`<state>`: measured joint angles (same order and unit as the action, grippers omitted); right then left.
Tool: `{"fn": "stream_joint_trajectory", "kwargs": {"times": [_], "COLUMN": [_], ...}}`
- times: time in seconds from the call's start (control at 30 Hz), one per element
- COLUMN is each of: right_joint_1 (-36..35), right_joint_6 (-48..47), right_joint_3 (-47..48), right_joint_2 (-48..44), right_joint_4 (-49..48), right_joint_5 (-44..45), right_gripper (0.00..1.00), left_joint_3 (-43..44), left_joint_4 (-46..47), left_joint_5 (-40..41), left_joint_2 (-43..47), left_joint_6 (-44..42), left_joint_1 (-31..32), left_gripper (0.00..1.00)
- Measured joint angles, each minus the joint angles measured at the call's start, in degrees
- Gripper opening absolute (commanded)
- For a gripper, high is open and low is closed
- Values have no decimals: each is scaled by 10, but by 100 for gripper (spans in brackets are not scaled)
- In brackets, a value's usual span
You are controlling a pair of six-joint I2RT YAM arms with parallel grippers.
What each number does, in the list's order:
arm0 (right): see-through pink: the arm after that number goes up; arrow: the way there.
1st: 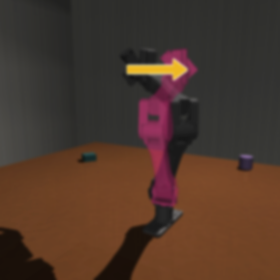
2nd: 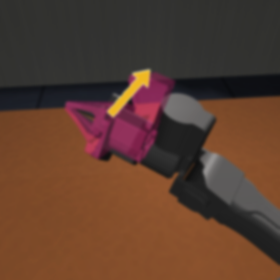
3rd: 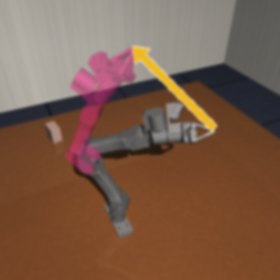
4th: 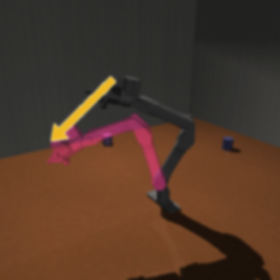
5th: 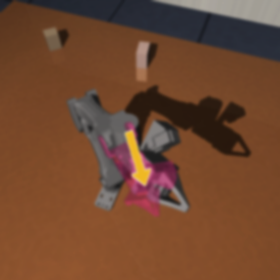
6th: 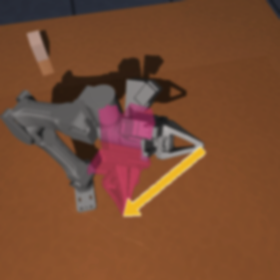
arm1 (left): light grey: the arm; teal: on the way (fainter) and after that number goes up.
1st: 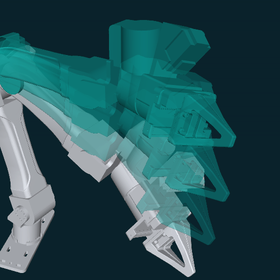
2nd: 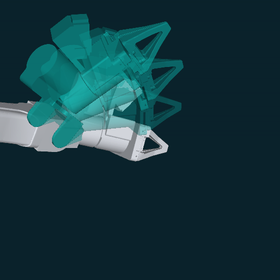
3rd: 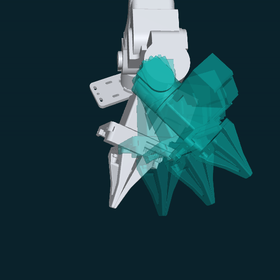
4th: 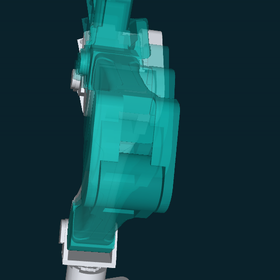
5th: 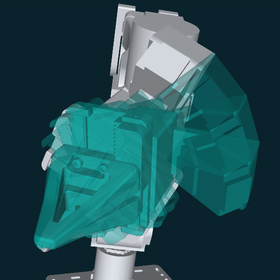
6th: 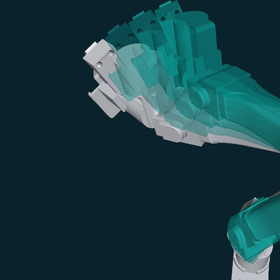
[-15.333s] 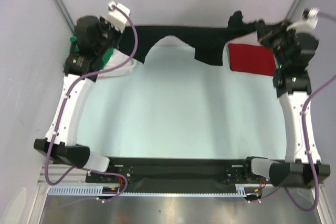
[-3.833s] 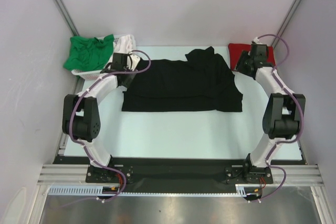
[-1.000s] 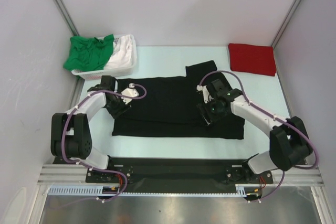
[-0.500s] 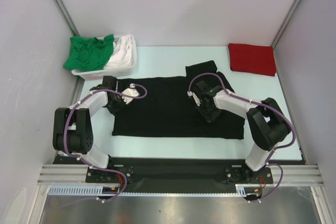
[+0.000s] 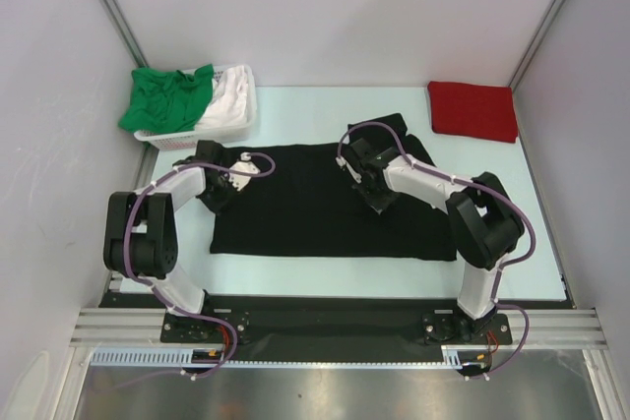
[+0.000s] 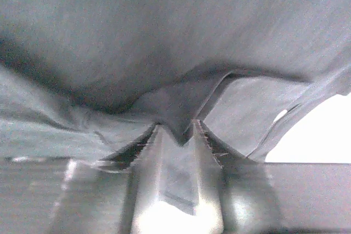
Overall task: Fold and stack the t-shirts
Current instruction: Fold the tshirt
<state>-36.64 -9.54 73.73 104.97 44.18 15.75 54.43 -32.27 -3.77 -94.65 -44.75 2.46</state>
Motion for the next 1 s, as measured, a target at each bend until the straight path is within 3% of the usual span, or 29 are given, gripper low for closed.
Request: {"fn": "stream_joint_trajectory", "kwargs": {"times": [0.07, 0.27, 0.4, 0.53, 0.6, 0.67, 0.73, 0.83, 1.0], "right_joint_1": [0, 0, 0, 9, 25, 67, 135, 236, 300], "right_joint_6": [-8, -10, -2, 24, 46, 75, 108, 142, 169], "right_joint_3": [14, 44, 59, 76, 73, 58, 44, 43, 129], "right_joint_2": [12, 33, 34, 20, -4, -43, -80, -100, -30], "right_joint_4": [-5, -39, -72, -105, -112, -130, -150, -188, -213], "right_joint_5": [5, 29, 42, 37, 11, -33, -80, -137, -218], "right_gripper": [53, 56, 59, 64, 66, 66, 66, 67, 61], "left_joint_3": [6, 28, 37, 43, 44, 45, 43, 30, 36], "left_joint_4": [-4, -21, -24, -20, -16, -17, -14, -7, 64], "left_joint_5": [5, 23, 41, 67, 81, 86, 82, 38, -22], "left_joint_2": [-5, -23, -32, -36, -36, -35, -25, 28, 132], "left_joint_6": [13, 56, 87, 111, 123, 134, 138, 146, 190], "left_joint_1": [1, 2, 3, 5, 5, 5, 3, -10, -33], "left_gripper": [14, 18, 29, 47, 48, 52, 65, 75, 71]}}
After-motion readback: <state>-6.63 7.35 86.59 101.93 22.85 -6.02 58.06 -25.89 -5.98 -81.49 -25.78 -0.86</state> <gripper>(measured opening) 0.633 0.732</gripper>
